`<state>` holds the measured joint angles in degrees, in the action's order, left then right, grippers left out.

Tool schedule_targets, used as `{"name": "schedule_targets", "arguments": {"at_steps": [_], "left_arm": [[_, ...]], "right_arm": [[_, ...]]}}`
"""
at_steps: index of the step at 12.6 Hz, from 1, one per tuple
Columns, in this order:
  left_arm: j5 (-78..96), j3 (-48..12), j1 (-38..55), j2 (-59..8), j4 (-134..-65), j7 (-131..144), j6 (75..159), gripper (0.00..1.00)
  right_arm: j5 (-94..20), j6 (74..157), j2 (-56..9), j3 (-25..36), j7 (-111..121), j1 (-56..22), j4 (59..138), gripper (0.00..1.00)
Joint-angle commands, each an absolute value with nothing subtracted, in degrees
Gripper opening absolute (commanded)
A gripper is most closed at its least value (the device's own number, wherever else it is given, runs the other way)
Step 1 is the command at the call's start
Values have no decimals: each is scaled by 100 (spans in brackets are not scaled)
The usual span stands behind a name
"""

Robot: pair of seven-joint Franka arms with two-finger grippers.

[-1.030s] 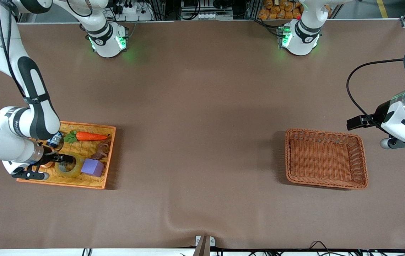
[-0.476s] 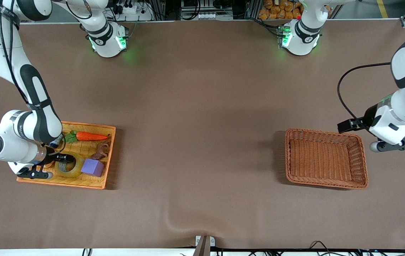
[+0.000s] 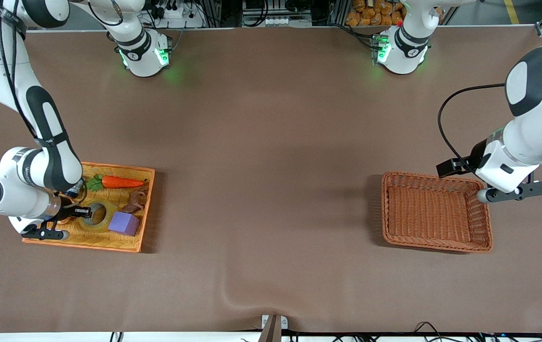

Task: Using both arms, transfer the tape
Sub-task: 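Grasp the yellow tape roll with the right gripper while the left gripper approaches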

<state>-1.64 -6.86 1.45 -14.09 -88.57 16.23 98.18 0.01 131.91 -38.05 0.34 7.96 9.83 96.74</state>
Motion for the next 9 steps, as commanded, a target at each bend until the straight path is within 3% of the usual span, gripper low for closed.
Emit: {"name": "schedule_targets", "arguments": {"at_steps": [1, 4, 9], "left_arm": [[-79, -747, 219, -1389, -8842, 1819, 9940, 100], [-105, -773, 588, -1415, -8842, 2669, 10098, 100], [-167, -791, 1133, -1678, -8824, 3637, 10537, 100]], "right_arm": [[-79, 12930, -3447, -61, 1308, 1203, 9554, 0], [-123, 12298, -2919, -167, 1573, 1231, 9405, 0], [-220, 11120, -2892, -422, 960, 574, 8562, 0]]}}
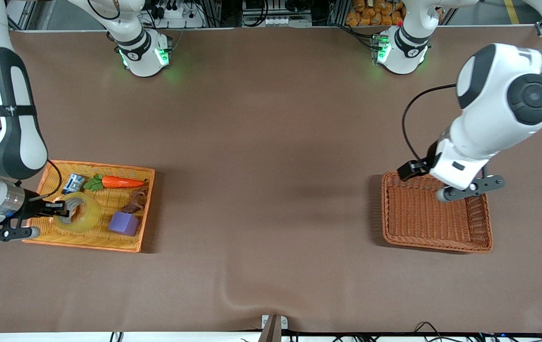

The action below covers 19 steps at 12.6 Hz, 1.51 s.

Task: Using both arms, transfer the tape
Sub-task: 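Grasp the yellow tape roll with the right gripper while the left gripper approaches, then carry the tape toward the left gripper at table center, then grasp the tape with the left gripper while the right gripper holds it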

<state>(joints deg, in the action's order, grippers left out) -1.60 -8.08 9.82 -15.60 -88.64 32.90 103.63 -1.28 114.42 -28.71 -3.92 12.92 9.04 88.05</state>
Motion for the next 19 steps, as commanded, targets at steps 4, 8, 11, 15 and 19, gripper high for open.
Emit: {"name": "schedule_targets", "arguments": {"at_steps": [4, 8, 11, 15, 19], "left_arm": [[-176, -800, 1458, -1863, -8815, 4209, 10810, 100], [-176, -800, 1687, -2170, -8789, 4280, 11108, 100], [-167, -809, 1767, -2451, -8780, 4298, 11442, 100], [-149, -800, 2056, -2750, -8780, 4402, 11777, 100], [-176, -809, 2100, -2848, -8780, 4641, 11892, 100]], "right_arm": [[-369, 10521, -2953, -422, 90, -594, 8297, 0], [-543, 11063, -3339, -413, -946, -2062, 8235, 0], [-563, 11548, -3839, -396, -1528, -2784, 7991, 0], [-545, 12469, -4560, -378, -1959, -3172, 7910, 0], [-554, 12762, -4702, -387, -2294, -3287, 7840, 0]]}}
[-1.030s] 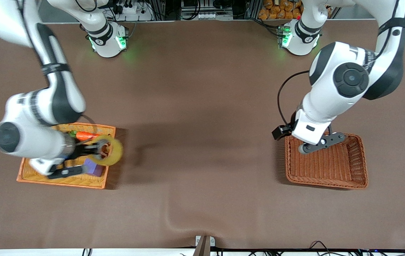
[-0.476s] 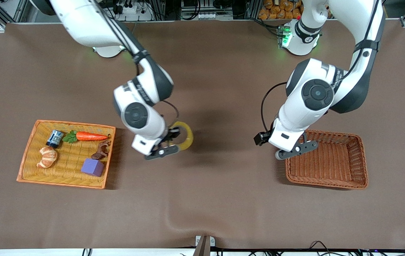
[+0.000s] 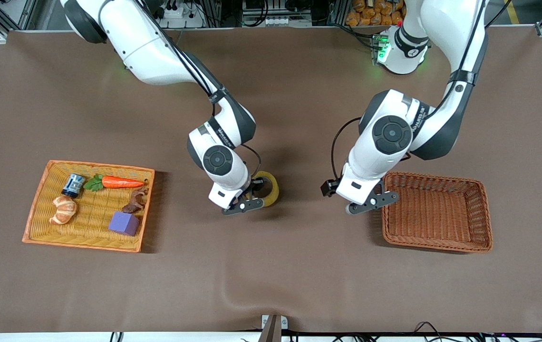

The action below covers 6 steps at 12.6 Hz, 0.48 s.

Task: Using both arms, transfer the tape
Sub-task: 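Grasp the tape with the left gripper while the right gripper holds it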

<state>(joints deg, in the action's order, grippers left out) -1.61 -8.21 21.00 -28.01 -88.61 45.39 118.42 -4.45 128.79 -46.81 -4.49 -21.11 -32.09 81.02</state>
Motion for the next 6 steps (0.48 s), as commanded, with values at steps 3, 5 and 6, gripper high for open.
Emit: {"name": "schedule_targets", "arguments": {"at_steps": [3, 5, 6], "left_arm": [[-158, -800, 2267, -2909, -8780, 5069, 11900, 100], [-167, -800, 2294, -2944, -8780, 5168, 11900, 100], [-167, -800, 2311, -2979, -8780, 5185, 11900, 100]], "right_arm": [[-598, 12762, -4597, -404, -2495, -3296, 7831, 100], [-633, 12718, -4413, -404, -2531, -3200, 7831, 100], [-624, 12683, -4238, -404, -2531, -3138, 7840, 100]]}}
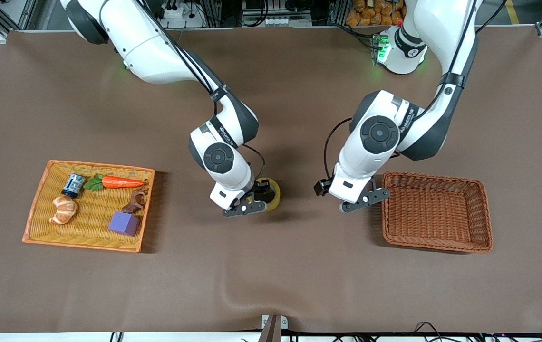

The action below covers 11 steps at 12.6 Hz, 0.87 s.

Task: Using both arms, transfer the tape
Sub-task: 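Grasp the tape with the left gripper while the right gripper holds it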

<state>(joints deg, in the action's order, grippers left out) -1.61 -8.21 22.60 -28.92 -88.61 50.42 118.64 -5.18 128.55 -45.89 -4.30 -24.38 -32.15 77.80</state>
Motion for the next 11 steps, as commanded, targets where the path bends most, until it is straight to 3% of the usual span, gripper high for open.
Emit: {"name": "schedule_targets", "arguments": {"at_steps": [1, 4, 7, 11], "left_arm": [[-167, -800, 2390, -3023, -8780, 5281, 11909, 100], [-150, -800, 2758, -3356, -8728, 5799, 12592, 100], [-210, -704, 3417, -4155, -8079, 6300, 13182, 100], [-246, -571, 3752, -4648, -7972, 6504, 13595, 100]], "right_arm": [[-615, 12482, -4123, -387, -2514, -3077, 7840, 100], [-571, 11649, -3728, -360, -1964, -2499, 7849, 100], [-571, 10883, -3359, -360, -515, -1392, 7892, 100], [-81, 10232, -2551, -334, 260, -222, 8147, 100]]}}
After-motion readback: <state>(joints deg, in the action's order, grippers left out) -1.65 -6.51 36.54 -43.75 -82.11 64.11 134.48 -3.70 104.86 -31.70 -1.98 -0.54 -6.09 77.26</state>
